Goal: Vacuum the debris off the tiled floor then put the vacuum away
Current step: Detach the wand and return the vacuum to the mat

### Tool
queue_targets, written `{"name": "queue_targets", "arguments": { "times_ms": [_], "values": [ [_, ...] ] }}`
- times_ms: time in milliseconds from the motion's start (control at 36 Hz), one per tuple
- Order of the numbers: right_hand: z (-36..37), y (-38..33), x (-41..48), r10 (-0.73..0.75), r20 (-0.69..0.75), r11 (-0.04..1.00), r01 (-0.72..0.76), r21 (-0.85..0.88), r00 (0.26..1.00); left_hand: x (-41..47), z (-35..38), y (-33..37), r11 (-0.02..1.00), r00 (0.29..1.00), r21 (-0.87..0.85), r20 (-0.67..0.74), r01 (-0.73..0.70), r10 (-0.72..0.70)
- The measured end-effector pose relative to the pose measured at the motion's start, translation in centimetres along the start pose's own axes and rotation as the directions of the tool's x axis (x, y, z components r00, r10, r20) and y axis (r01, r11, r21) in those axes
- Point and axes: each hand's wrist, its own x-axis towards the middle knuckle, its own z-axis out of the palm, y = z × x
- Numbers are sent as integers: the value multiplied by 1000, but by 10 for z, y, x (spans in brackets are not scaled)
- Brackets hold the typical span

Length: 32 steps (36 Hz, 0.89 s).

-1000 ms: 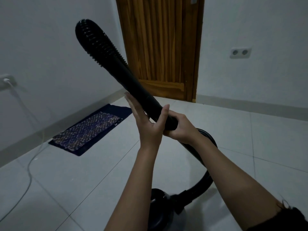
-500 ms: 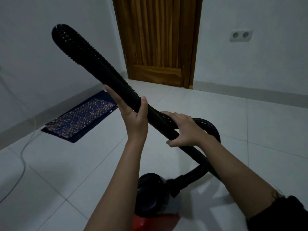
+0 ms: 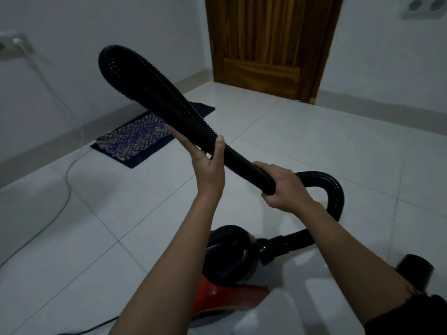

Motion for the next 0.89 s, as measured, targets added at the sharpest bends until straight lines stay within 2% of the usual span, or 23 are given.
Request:
{"name": "queue_targets", "arguments": {
  "times_ms": [222, 361, 472, 584, 667, 889],
  "values": [
    [13, 4, -2, -11, 60, 1000, 11, -6, 998, -32, -2, -4, 987, 989, 71, -27, 146, -144],
    [8, -8, -7, 5, 103, 998, 1, -59, 995, -47, -24, 1, 971, 979, 134, 14, 200, -204],
    [12, -20, -9, 2, 140, 994, 14, -110, 990, -51, -53, 0, 962, 977, 179, 18, 206, -213],
    [23, -29, -14, -10, 118, 984, 31, -175, 993, -74, -92, -14, 947, 976, 256, 46, 196, -214],
    [31, -36, -17, -33, 114, 977, 56, -204, 993, -105, -124, -42, 898, 958, 359, 36, 255, -286],
    [59, -44, -32, -74, 153, 956, 114, -271, 985, -188, -191, -108, 678, 847, 609, 16, 413, -531]
  ]
}}
